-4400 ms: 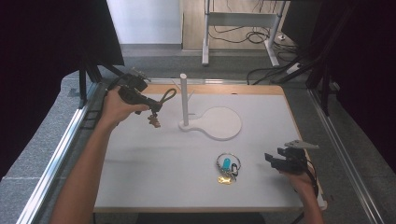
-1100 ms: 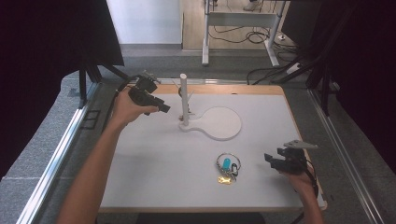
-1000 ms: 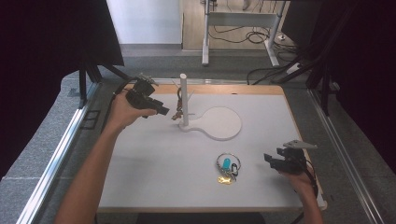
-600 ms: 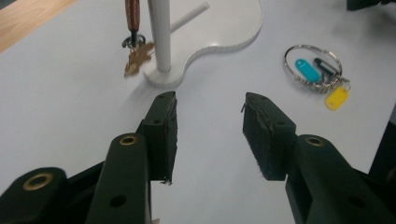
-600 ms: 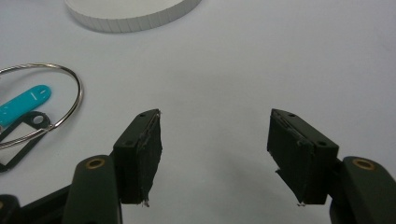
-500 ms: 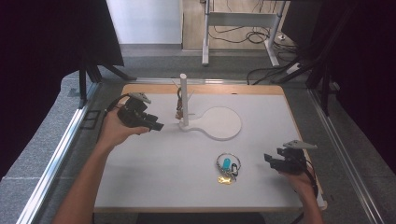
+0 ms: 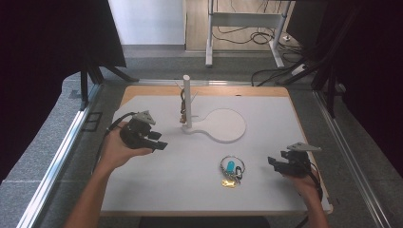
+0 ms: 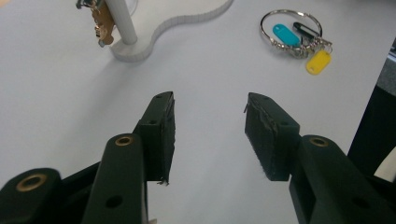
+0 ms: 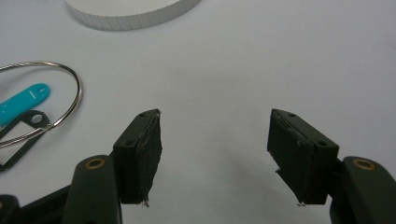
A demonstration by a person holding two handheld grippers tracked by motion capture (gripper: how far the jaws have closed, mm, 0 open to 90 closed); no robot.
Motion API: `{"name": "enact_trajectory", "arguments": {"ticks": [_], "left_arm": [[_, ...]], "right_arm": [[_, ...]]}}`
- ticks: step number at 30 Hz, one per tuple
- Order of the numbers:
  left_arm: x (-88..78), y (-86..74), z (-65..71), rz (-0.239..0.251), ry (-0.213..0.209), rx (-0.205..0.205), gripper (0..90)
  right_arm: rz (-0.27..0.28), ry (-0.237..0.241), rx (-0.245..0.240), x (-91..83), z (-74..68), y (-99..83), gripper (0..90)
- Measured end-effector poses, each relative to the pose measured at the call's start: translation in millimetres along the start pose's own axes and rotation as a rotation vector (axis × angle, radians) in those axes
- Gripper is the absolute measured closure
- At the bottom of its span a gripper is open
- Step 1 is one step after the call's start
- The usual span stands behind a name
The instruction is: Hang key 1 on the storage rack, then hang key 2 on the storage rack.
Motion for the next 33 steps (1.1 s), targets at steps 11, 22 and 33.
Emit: {"name": "enact_trajectory", "arguments": {"ticks": [11,22,33], "left_arm": [[25.5,-33.4,18.5,-0.025,-0.011,-0.016,52.2],[44.0,-48.0,16.2,-0.058,-0.001,-0.03,51.5],[56.9,-53.1,15.9,-0.063,-0.028,-0.045,46.2]], "right_arm": [[-0.004,-0.001,-0.005,1.9,-0.6,-0.2,35.0],[-0.01,-0.001,-0.011,4.0,-2.3,0.7,35.0],[0.024,-0.006,-0.028,-7.4,-6.6,7.8,35.7]]}}
Point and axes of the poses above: each handheld gripper's, and its own axes: x roughly forward along the jaws, y roughly out of its top, z roughly to its right, the point moved 7 cm from there along x, roughly forward along the jaws, and after that the axes turned 4 degrees about -z, right-handed, at the moved point
